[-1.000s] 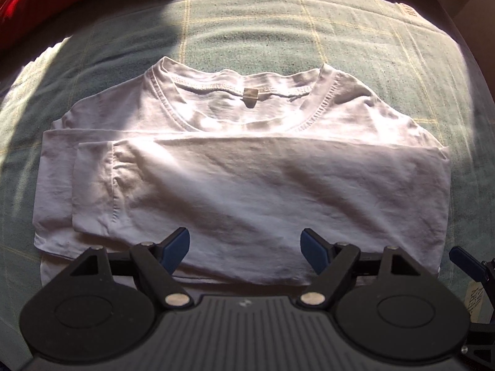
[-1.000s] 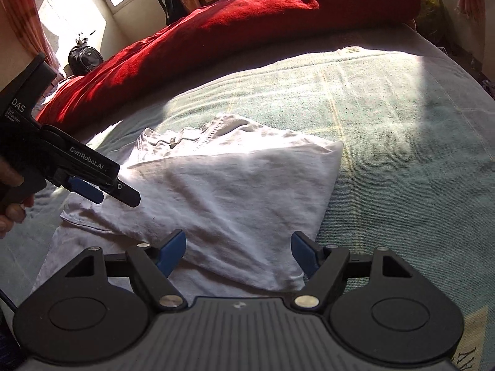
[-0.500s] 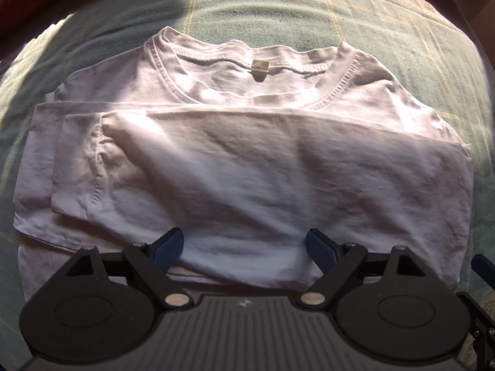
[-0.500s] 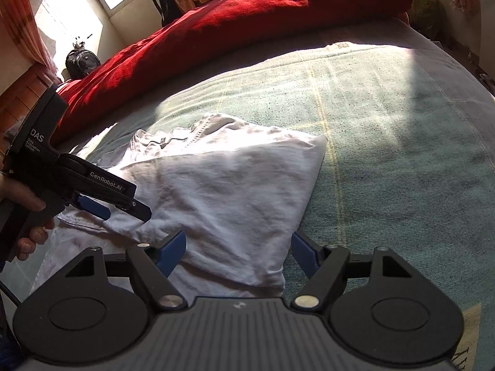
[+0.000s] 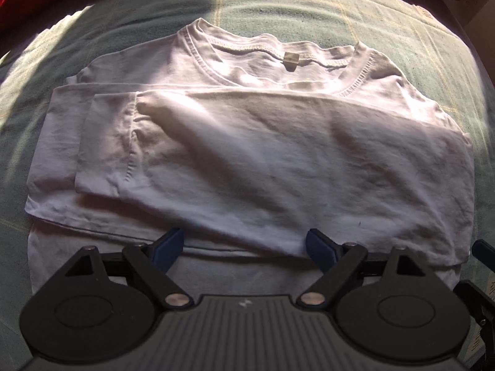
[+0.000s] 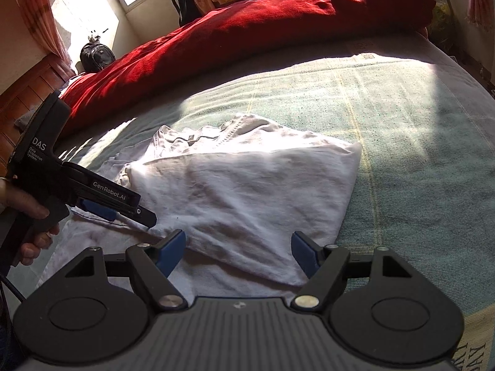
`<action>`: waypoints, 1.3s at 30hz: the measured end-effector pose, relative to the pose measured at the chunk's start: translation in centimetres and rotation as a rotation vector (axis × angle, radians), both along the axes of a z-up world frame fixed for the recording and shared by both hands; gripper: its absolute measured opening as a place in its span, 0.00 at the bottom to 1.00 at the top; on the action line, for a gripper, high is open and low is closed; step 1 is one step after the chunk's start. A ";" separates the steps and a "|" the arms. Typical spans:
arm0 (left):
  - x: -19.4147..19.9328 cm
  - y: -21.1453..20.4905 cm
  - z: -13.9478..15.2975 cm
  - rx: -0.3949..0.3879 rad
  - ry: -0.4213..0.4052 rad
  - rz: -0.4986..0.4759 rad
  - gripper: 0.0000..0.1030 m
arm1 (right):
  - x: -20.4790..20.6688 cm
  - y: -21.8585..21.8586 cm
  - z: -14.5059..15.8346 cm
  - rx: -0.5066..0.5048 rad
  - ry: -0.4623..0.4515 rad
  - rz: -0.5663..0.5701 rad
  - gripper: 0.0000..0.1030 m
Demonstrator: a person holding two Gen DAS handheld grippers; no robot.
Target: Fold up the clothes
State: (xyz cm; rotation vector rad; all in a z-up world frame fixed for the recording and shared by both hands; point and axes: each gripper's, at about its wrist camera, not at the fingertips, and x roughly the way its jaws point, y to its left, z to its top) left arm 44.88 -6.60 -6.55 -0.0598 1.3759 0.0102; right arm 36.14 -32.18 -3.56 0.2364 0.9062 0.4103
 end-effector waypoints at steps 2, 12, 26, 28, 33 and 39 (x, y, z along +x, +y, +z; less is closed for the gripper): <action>-0.6 0.6 0.5 -0.021 -0.025 0.012 0.84 | -0.3 0.5 0.0 -0.008 0.001 0.009 0.77; -0.8 5.1 2.2 -0.070 -0.235 -0.015 0.84 | -0.9 3.7 0.9 -0.034 -0.038 0.035 0.77; -6.0 12.1 3.0 -0.231 -0.390 0.070 0.84 | -0.8 5.1 -1.0 -0.171 0.045 0.019 0.77; -4.8 12.1 3.9 -0.234 -0.447 0.025 0.84 | 0.0 5.0 0.0 -0.169 0.006 0.012 0.77; -1.5 10.6 2.8 -0.206 -0.520 -0.080 0.84 | 3.5 5.6 -0.5 -0.194 -0.029 0.004 0.81; -0.9 10.2 -1.0 -0.146 -0.409 -0.133 0.83 | 3.5 3.9 -3.5 -0.200 0.019 -0.035 0.81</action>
